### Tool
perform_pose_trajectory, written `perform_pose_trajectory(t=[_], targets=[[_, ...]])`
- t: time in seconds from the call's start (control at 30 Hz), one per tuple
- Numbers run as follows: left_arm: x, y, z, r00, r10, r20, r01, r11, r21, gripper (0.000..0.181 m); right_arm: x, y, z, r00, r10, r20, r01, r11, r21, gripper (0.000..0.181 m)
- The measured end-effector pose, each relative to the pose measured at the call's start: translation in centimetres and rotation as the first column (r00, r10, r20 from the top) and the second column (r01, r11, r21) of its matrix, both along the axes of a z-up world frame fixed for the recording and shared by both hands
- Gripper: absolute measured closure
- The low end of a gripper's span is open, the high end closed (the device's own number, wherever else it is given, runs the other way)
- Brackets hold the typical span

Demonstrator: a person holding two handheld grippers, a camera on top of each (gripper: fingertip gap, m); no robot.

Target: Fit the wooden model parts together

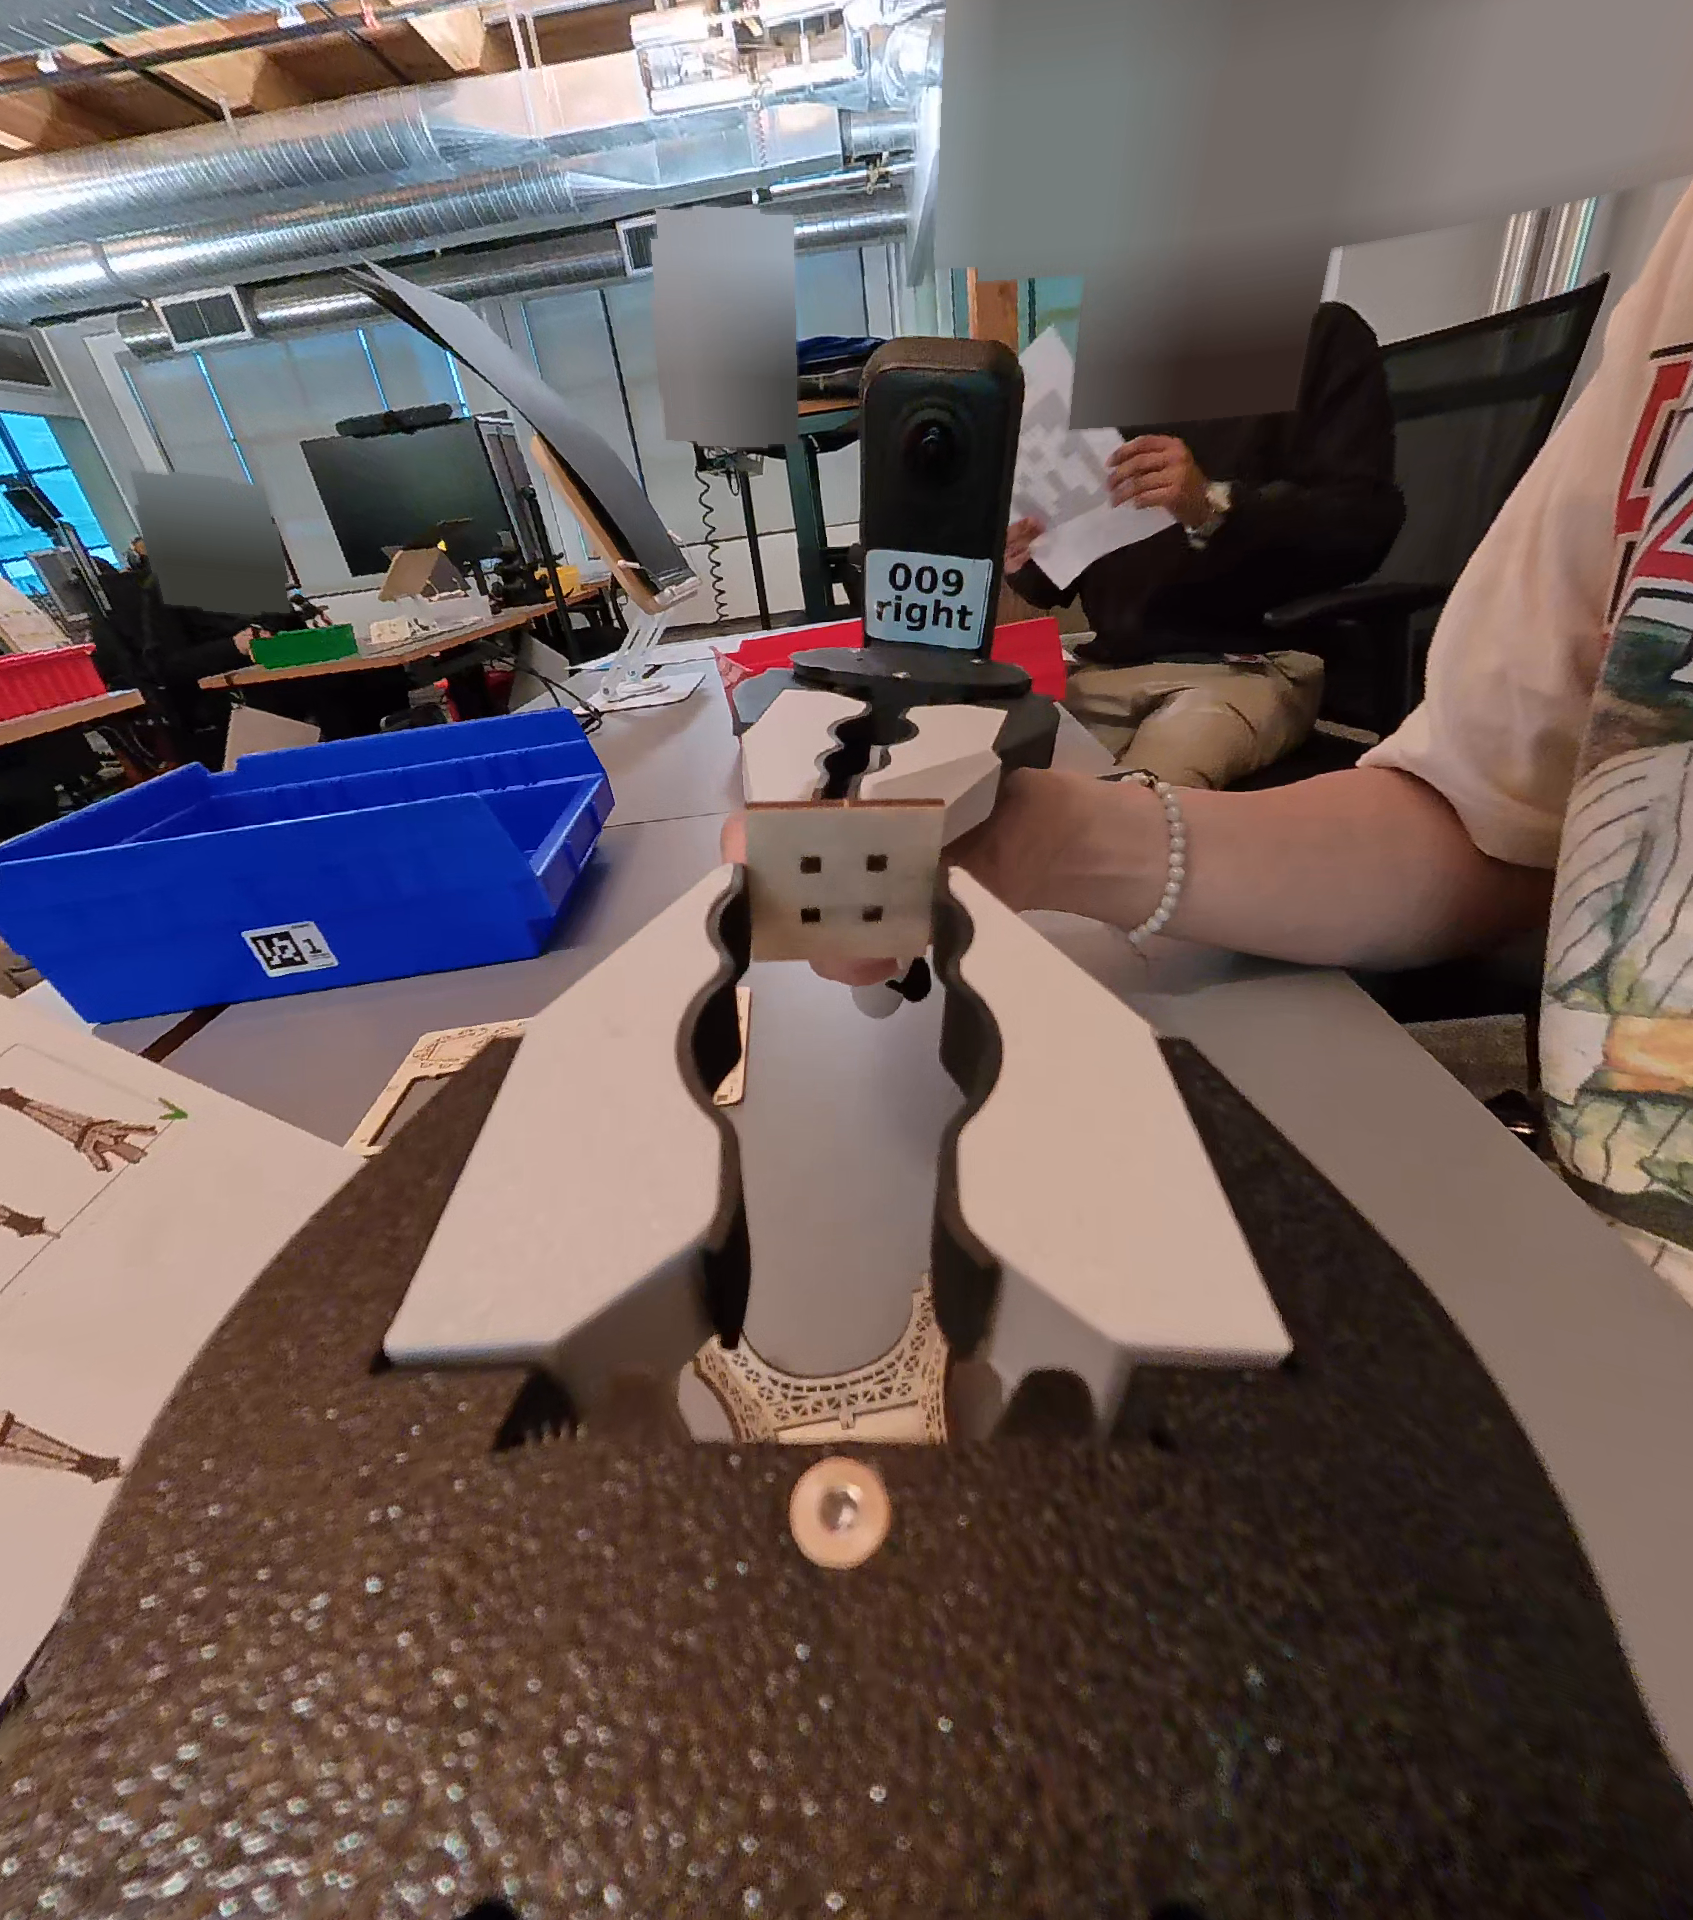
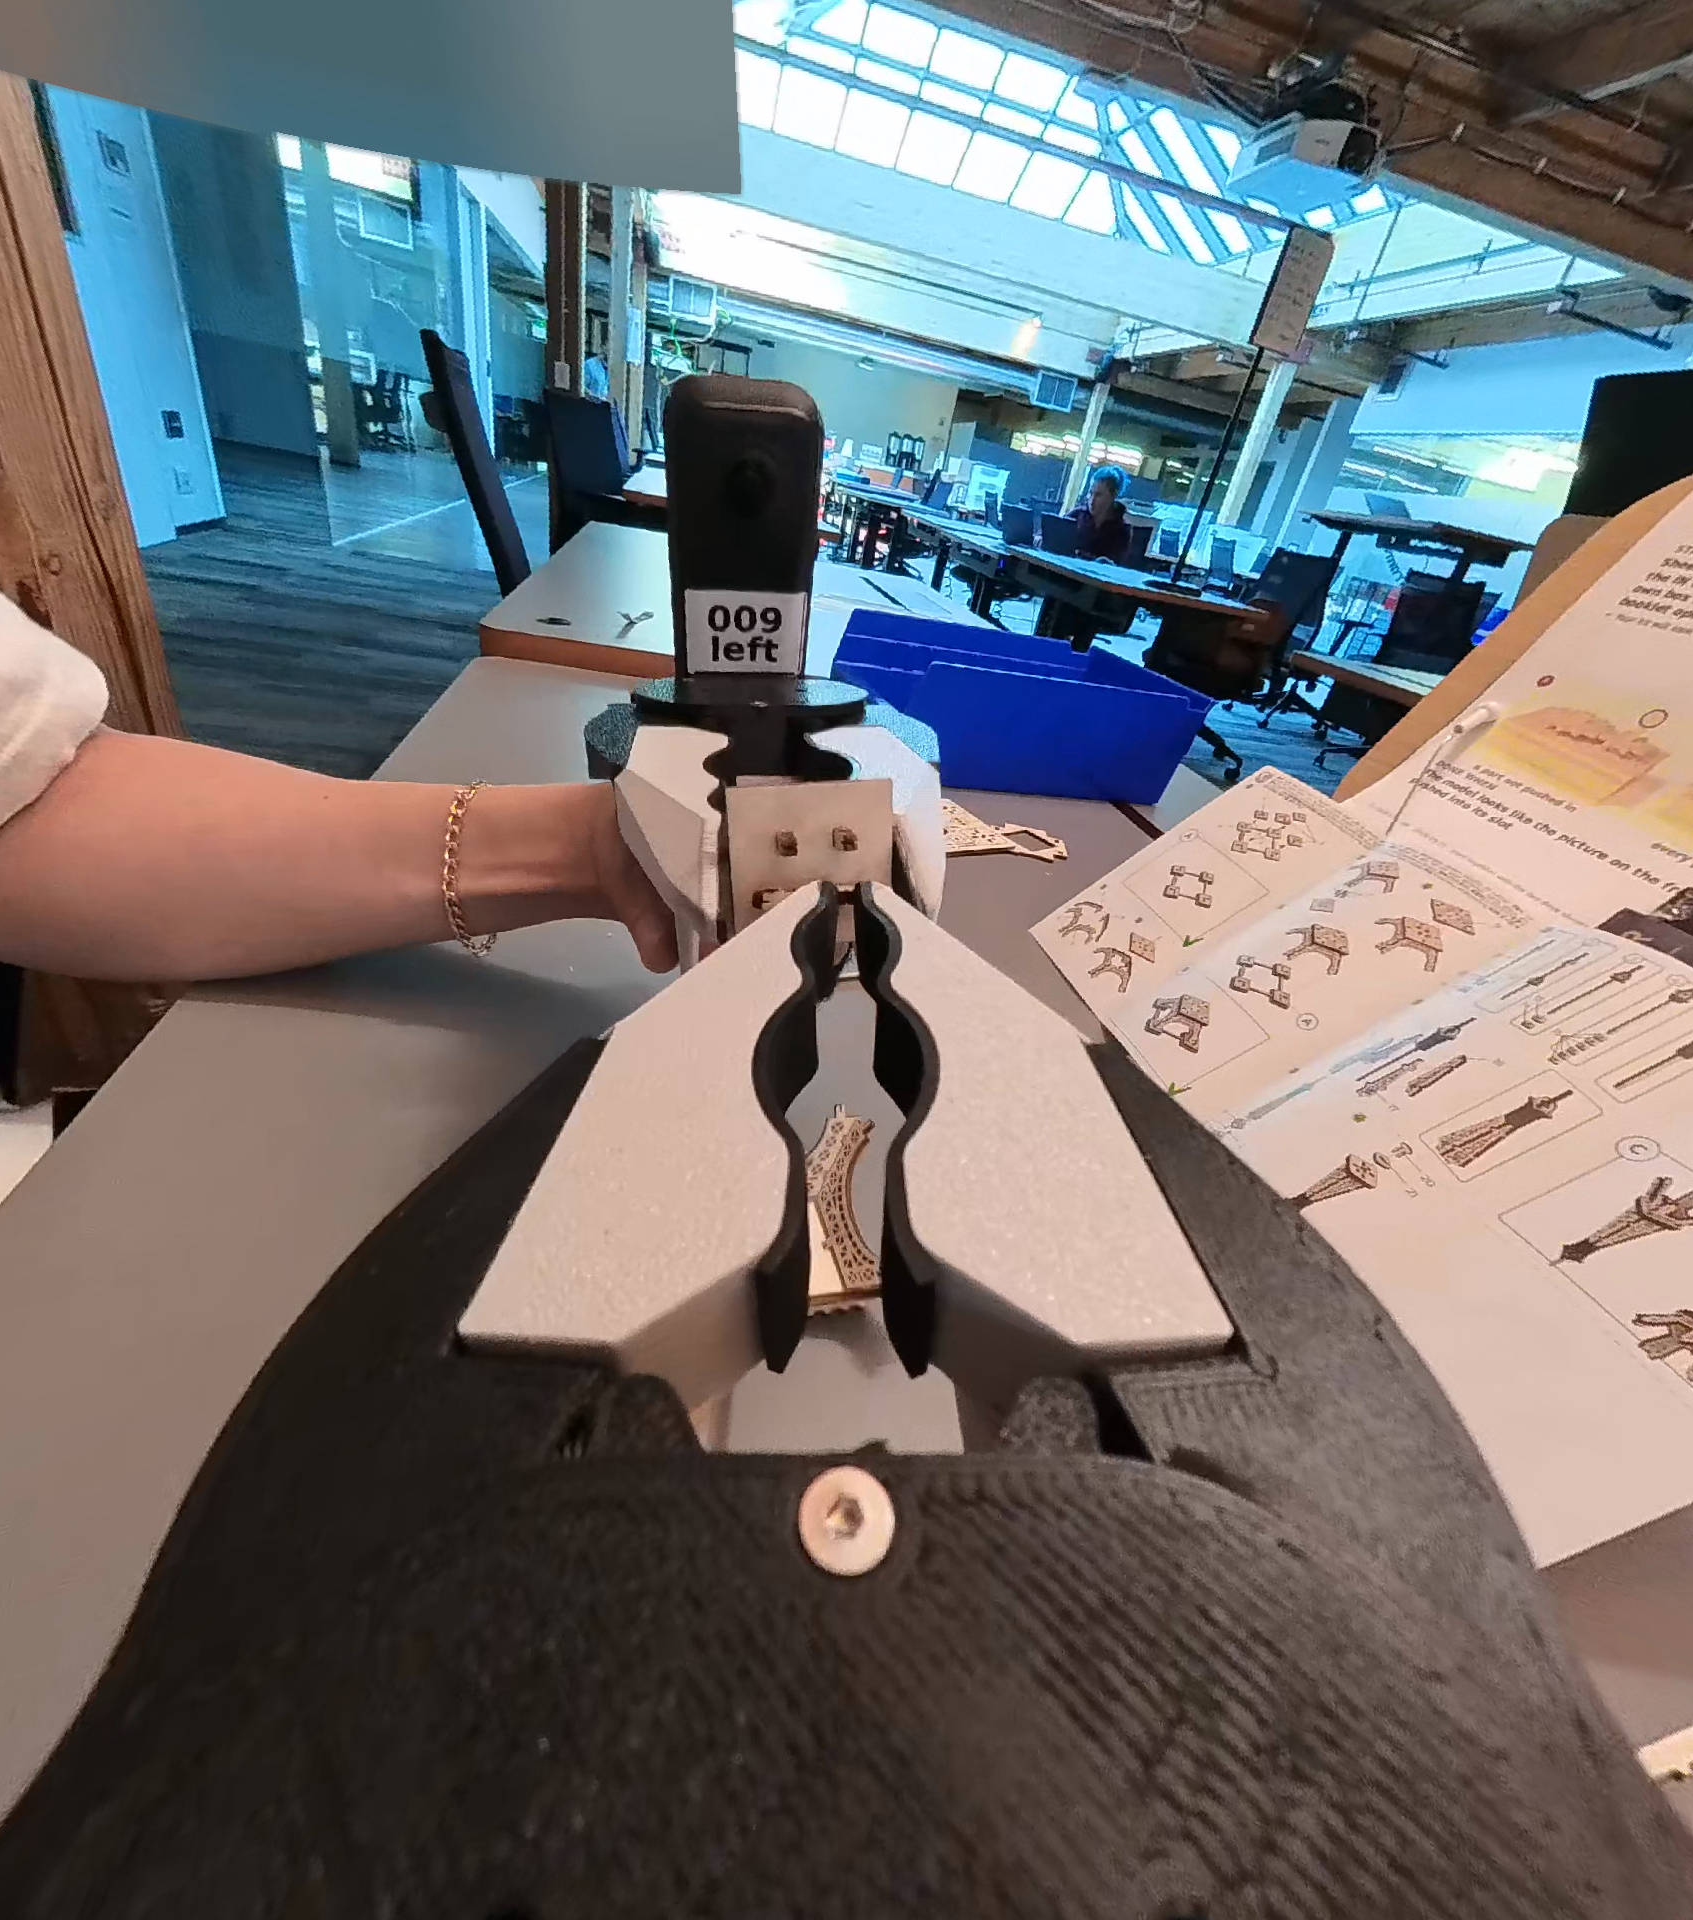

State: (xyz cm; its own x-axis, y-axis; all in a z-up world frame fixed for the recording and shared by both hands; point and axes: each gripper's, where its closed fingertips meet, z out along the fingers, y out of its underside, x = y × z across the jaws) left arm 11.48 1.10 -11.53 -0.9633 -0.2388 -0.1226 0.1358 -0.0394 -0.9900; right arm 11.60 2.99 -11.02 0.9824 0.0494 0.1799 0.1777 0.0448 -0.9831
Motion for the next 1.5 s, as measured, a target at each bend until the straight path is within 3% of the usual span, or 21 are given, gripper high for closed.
perform_pose_trajectory(t=[0.73,0.87,1.0,1.17,1.33,1.43,1.5], targets=[[-1.3,-0.6,0.1,0.994,-0.108,-0.032,0.108,0.994,-0.027,0.149,-1.3,-0.5,0.1,0.967,0.163,-0.197,-0.162,0.987,0.025,0.180],[-0.7,-0.6,0.3,0.998,-0.059,-0.012,0.059,0.998,-0.037,0.149,-0.8,-0.6,0.3,0.972,0.131,-0.194,-0.125,0.991,0.044,0.180],[0.1,-0.3,0.2,1.000,0.012,0.025,-0.011,1.000,-0.028,0.149,0.0,-1.2,0.8,0.989,0.070,-0.132,-0.064,0.997,0.051,0.159],[0.0,0.2,0.1,0.999,0.026,0.044,-0.025,0.999,-0.031,0.149,-0.8,-1.6,1.1,0.996,0.085,-0.037,-0.084,0.995,0.044,0.165],[0.2,1.1,-0.6,0.999,0.034,0.036,-0.034,0.999,-0.002,0.149,2.7,-3.0,-2.5,0.997,-0.067,-0.043,0.059,0.984,-0.165,0.170],[0.5,2.1,-0.2,0.997,0.063,0.049,-0.063,0.998,-0.010,0.149,5.2,-4.4,-7.1,0.982,-0.185,-0.029,0.158,0.904,-0.397,0.170],[0.7,2.9,0.5,0.994,0.088,0.057,-0.086,0.996,-0.037,0.149,6.3,-4.3,-8.9,0.968,-0.250,-0.020,0.213,0.862,-0.461,0.168]])
